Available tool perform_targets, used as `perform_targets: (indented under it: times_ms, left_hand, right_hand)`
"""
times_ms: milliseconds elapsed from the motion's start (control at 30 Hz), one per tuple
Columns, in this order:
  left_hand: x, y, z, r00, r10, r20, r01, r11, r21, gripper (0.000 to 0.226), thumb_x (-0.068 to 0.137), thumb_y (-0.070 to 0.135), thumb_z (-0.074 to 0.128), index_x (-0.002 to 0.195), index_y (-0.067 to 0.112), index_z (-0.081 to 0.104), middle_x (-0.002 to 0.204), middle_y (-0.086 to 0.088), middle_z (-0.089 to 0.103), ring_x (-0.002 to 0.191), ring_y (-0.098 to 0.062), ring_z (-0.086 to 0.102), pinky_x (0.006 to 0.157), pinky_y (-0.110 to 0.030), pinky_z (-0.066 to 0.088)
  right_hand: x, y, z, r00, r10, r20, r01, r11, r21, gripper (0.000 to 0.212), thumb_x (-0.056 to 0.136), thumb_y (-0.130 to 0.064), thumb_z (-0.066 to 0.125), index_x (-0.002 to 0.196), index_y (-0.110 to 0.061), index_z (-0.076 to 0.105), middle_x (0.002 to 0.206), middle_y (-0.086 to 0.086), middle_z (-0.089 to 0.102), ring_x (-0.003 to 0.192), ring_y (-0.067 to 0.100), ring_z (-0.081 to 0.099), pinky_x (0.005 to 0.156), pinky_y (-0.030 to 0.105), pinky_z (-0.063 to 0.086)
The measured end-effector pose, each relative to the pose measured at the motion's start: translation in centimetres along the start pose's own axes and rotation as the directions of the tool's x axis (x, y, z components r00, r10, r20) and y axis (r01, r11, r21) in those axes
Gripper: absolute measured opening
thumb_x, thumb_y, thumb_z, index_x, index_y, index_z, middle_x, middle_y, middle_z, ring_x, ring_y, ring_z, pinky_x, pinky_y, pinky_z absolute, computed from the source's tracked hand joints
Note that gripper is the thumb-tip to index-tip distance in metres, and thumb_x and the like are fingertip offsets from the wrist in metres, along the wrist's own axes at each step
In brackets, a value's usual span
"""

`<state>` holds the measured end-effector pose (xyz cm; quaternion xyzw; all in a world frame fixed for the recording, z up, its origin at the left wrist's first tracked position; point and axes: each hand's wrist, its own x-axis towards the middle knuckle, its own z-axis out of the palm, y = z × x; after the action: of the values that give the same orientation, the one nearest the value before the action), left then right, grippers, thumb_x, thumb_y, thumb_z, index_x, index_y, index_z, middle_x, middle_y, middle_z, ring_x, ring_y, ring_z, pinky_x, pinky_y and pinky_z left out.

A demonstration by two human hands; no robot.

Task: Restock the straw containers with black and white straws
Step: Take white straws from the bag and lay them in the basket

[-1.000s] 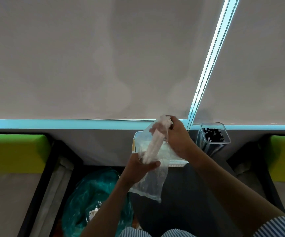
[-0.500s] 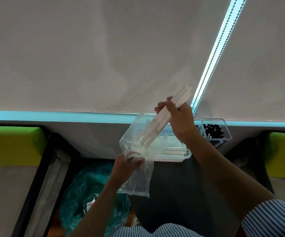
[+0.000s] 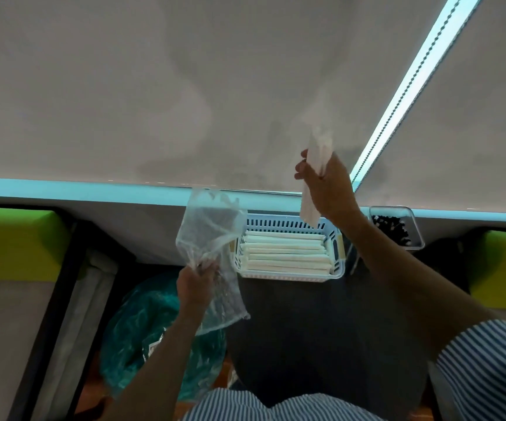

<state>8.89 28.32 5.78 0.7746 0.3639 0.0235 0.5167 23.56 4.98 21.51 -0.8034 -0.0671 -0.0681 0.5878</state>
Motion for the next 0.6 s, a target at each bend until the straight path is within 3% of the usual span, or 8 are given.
perform_targets:
  times_ms: [67,167,233,333,433,533,600]
  left_hand:
    - [0.6,0.1,0.6,1.000,-0.004,0.023,0.004,1.000,-0.003,0.024,0.090,0.027,0.073,0.083,0.004,0.073,0.069,-0.009,0.071,0.052,-0.018,0.062,0.047,-0.025,0.047]
    - [1.4,0.0,1.3,0.999,-0.012,0.031,0.011,1.000,0.009,0.023,0.089,0.027,0.075,0.081,0.006,0.072,0.064,-0.003,0.066,0.049,-0.011,0.058,0.046,-0.021,0.045]
    - [2.3,-0.5,1.8,0.997,-0.044,0.057,0.044,0.999,-0.004,0.023,0.090,0.027,0.074,0.083,0.006,0.070,0.065,-0.002,0.065,0.050,-0.012,0.059,0.047,-0.022,0.047]
    - [2.7,-0.9,2.5,0.992,-0.079,0.098,0.084,0.995,-0.050,0.022,0.091,0.027,0.072,0.078,0.009,0.067,0.063,0.000,0.063,0.048,-0.012,0.056,0.044,-0.021,0.045]
    - [3.4,-1.6,3.2,0.985,-0.104,0.141,0.115,0.990,-0.076,0.031,0.093,0.031,0.070,0.077,0.005,0.068,0.059,-0.003,0.061,0.046,-0.012,0.051,0.042,-0.023,0.043]
    - [3.9,-2.5,3.7,0.974,-0.107,0.199,0.138,0.979,-0.149,0.033,0.095,0.035,0.065,0.083,0.005,0.073,0.072,-0.016,0.073,0.057,-0.023,0.061,0.057,-0.038,0.055]
    - [3.8,-2.7,3.7,0.971,-0.102,0.216,0.145,0.970,-0.196,0.034,0.096,0.035,0.064,0.083,0.005,0.074,0.073,-0.015,0.074,0.058,-0.025,0.063,0.060,-0.040,0.056]
  right_hand:
    - [0.0,2.1,1.1,0.990,0.051,0.129,-0.033,0.990,-0.135,0.015,0.099,-0.011,0.058,0.113,-0.008,0.057,0.096,0.002,0.066,0.081,0.015,0.068,0.064,0.012,0.051]
    - [0.0,5.2,2.9,0.935,0.149,0.322,-0.047,0.952,-0.303,0.016,0.097,-0.012,0.059,0.112,-0.006,0.056,0.094,0.002,0.068,0.080,0.025,0.068,0.065,0.038,0.057]
    - [0.1,7.4,4.2,0.885,0.197,0.422,0.006,0.902,-0.432,0.018,0.098,-0.014,0.058,0.112,-0.004,0.053,0.097,0.011,0.068,0.076,0.033,0.065,0.063,0.044,0.054]
    - [-0.2,10.2,5.7,0.821,0.226,0.525,0.113,0.836,-0.537,0.017,0.098,-0.013,0.057,0.112,-0.004,0.053,0.097,0.013,0.067,0.077,0.031,0.063,0.068,0.045,0.051]
    - [-0.3,12.8,6.9,0.762,0.269,0.589,0.176,0.789,-0.588,0.015,0.097,-0.011,0.055,0.111,-0.006,0.057,0.092,0.010,0.066,0.072,0.025,0.060,0.064,0.038,0.049]
    - [-0.5,14.9,8.0,0.695,0.338,0.635,0.253,0.712,-0.656,0.010,0.097,-0.009,0.051,0.105,-0.007,0.057,0.092,0.012,0.068,0.074,0.026,0.063,0.067,0.040,0.053]
    - [-0.8,16.1,8.4,0.672,0.378,0.637,0.281,0.665,-0.692,0.009,0.096,-0.007,0.052,0.103,-0.008,0.057,0.092,0.013,0.067,0.079,0.028,0.064,0.071,0.044,0.056]
